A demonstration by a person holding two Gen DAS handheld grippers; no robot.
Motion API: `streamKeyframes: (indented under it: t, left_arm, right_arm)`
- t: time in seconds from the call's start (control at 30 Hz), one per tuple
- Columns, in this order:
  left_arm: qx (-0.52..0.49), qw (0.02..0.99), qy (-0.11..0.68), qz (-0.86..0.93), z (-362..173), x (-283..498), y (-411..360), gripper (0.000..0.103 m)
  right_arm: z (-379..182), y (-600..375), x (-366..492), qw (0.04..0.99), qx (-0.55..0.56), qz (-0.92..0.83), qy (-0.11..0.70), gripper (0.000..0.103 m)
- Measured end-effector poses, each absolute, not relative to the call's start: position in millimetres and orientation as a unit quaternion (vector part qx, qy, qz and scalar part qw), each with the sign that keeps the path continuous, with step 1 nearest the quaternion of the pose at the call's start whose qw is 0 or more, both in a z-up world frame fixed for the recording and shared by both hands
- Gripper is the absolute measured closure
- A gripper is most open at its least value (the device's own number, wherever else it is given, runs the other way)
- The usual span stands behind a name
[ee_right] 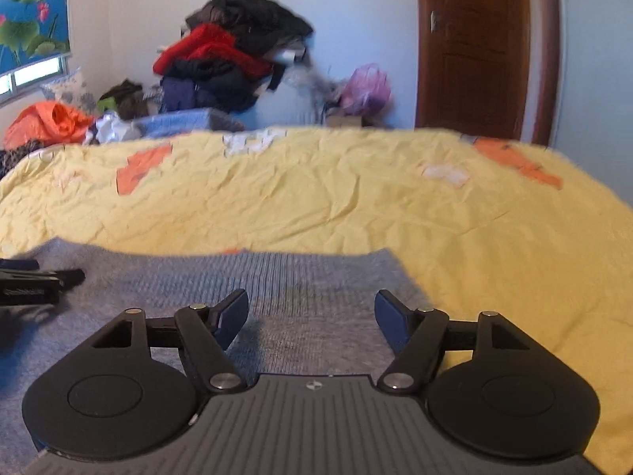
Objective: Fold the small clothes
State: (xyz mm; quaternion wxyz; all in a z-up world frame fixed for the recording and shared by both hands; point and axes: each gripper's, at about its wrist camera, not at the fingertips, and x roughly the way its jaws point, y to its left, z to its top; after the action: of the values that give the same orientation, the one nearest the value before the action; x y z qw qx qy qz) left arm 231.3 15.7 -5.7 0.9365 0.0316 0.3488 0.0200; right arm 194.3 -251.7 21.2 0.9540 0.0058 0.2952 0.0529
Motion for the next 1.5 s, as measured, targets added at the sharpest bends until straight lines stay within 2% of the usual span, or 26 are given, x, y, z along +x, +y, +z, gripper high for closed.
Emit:
streamKeyframes:
  t: [0.1,0.17,0.27,0.33,0.47,0.57,0.7,0.87,1.0,1.13,1.23,1.33,1.37,1.5]
  left_arm:
    - [0.026,0.936,0.35,0.018,-5,233,18,0.017]
    - [0.024,0.936,0.35,0.018,-5,233,18,0.017]
    - [0.022,0.936,0.351,0.021,-6,234,19,0.015]
    - [0.022,0.935,0.352,0.022,-5,234,18,0.015]
    - [0.016,0.929,0.368,0.029,11,221,21,0.014]
    - [-0.033,0.935,0.354,-0.019,29,183,28,0.014]
    - [-0.015,0.924,0.381,-0.034,14,152,21,0.014]
    - [-0.002,0.94,0.34,-0.029,-8,140,25,0.0]
    - [0.0,0.939,0.342,-0.023,-7,145,24,0.0]
    - [-0.007,0.94,0.341,-0.025,-7,143,27,0.0]
    - [-0.006,0.94,0.34,-0.024,-8,143,27,0.0]
    - [-0.006,0.94,0.339,-0.025,-8,142,27,0.0]
    - [-0.008,0.94,0.339,-0.025,-8,143,27,0.0]
    - [0.005,0.942,0.336,-0.01,-7,141,22,0.0]
  right_arm:
    - [13,-246,186,0.948,-0.04,0.045,0.314,0.03]
    - [-2,-247,182,0.951,-0.049,0.042,0.303,0.017]
    - [-4,-263,192,0.946,0.012,0.032,0.323,0.008]
    - [-5,-263,194,0.944,0.011,0.031,0.328,0.006]
    - [-5,-261,192,0.945,0.009,0.027,0.326,0.005]
    - [-5,-261,192,0.945,0.01,0.025,0.325,0.005]
    - [-5,-261,192,0.945,0.01,0.024,0.325,0.005]
    - [-6,-266,195,0.943,0.025,0.028,0.33,0.0]
    - [-6,-267,196,0.943,0.029,0.023,0.332,0.001]
    - [15,-262,171,0.954,0.008,0.009,0.3,0.01]
    - [30,-262,141,0.956,0.03,0.036,0.289,0.004]
    - [10,-248,133,0.942,-0.022,0.05,0.331,0.004]
    - [-3,-245,132,0.938,-0.04,0.046,0.34,0.001]
    - [-10,-262,137,0.94,0.026,0.043,0.339,0.0]
